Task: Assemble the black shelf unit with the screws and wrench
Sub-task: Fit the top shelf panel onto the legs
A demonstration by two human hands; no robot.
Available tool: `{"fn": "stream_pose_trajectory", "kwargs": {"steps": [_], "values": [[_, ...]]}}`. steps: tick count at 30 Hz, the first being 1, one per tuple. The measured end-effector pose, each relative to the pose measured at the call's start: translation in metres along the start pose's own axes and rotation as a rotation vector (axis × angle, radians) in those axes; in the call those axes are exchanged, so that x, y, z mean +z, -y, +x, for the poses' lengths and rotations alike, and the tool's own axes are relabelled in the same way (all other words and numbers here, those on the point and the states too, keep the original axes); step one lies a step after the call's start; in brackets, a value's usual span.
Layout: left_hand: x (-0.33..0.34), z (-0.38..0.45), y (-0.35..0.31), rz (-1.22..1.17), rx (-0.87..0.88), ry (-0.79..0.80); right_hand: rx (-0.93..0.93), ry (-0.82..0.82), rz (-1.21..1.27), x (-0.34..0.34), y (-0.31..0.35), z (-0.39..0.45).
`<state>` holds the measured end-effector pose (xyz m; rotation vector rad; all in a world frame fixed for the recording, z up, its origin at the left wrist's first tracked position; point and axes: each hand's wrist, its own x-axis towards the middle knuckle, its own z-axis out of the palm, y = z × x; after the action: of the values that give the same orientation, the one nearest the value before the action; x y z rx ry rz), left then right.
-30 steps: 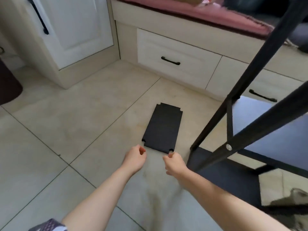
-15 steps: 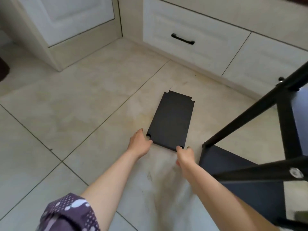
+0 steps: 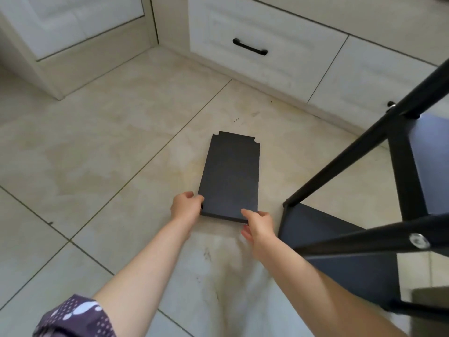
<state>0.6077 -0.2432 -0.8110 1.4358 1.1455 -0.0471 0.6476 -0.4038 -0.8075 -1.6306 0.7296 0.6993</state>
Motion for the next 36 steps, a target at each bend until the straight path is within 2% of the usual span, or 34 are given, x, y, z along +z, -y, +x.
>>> {"fn": "stream_pose_trajectory", "kwargs": {"steps": [2,5,8,11,13,16,19,24,28,36], "values": [[-0.003,0.003,-0.001,-0.146,-0.074,0.004,0.027,0.017,0.139,0.000,0.002,-0.005],[-0.009,0.006,-0.007,-0.183,-0.083,0.027,0.062,0.050,0.319,0.000,0.007,-0.013],[-0.015,0.004,-0.011,-0.196,-0.099,0.068,0.101,0.042,0.343,0.000,0.009,-0.021],[-0.026,-0.001,-0.015,-0.263,-0.192,0.180,0.105,0.097,0.376,-0.001,0.012,-0.032],[-0.037,-0.003,-0.018,-0.225,-0.204,0.257,0.103,0.134,0.397,-0.004,0.014,-0.042],[-0.053,-0.011,-0.020,-0.170,-0.177,0.316,0.099,0.176,0.353,-0.009,0.017,-0.063],[-0.064,-0.028,-0.020,-0.170,-0.152,0.309,0.103,0.197,0.310,-0.015,0.019,-0.088],[-0.093,-0.082,-0.022,-0.293,-0.131,0.255,0.134,0.255,0.228,-0.031,0.028,-0.145],[-0.122,-0.132,-0.039,-0.370,-0.078,0.294,0.106,0.323,0.154,-0.050,0.046,-0.199],[-0.172,-0.241,-0.090,-0.249,0.117,0.331,-0.016,0.454,0.106,-0.108,0.086,-0.308]]}}
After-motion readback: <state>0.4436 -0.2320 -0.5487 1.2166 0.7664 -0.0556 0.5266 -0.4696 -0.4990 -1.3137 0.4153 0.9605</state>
